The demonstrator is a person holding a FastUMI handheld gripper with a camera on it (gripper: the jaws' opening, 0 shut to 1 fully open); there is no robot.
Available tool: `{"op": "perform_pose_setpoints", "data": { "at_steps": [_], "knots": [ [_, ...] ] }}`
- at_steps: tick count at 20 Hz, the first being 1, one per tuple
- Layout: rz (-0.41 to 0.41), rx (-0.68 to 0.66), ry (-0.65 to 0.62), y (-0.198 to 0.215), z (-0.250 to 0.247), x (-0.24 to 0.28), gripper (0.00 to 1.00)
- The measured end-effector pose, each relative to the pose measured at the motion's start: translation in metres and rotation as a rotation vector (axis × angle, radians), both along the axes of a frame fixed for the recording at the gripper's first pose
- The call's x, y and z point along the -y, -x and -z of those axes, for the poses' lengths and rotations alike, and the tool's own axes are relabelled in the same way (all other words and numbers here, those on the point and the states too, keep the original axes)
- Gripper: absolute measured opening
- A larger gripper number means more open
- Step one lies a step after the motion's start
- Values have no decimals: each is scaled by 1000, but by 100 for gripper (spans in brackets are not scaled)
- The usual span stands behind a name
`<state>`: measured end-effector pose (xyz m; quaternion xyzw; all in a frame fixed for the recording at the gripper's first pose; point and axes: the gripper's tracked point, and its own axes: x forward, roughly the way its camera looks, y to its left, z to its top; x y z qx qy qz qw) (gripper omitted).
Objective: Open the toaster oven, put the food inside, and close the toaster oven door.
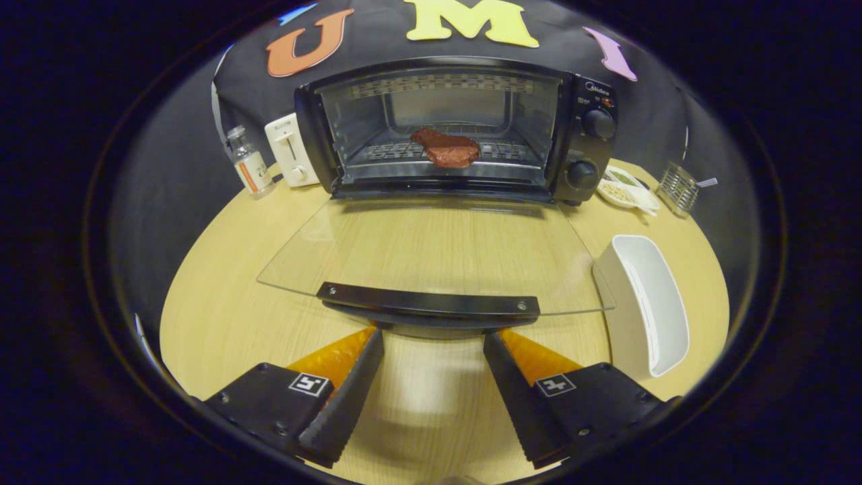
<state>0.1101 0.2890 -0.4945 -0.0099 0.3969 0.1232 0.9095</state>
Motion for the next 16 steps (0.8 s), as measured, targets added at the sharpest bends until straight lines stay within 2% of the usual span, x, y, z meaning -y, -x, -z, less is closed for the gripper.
{"op": "perform_pose_setpoints", "data": {
  "at_steps": [8,16],
  "knots": [
    [-15,16,3,-3,-41,4,96],
    [-12,88,-15,-34,-97,8,96]
  ]
}}
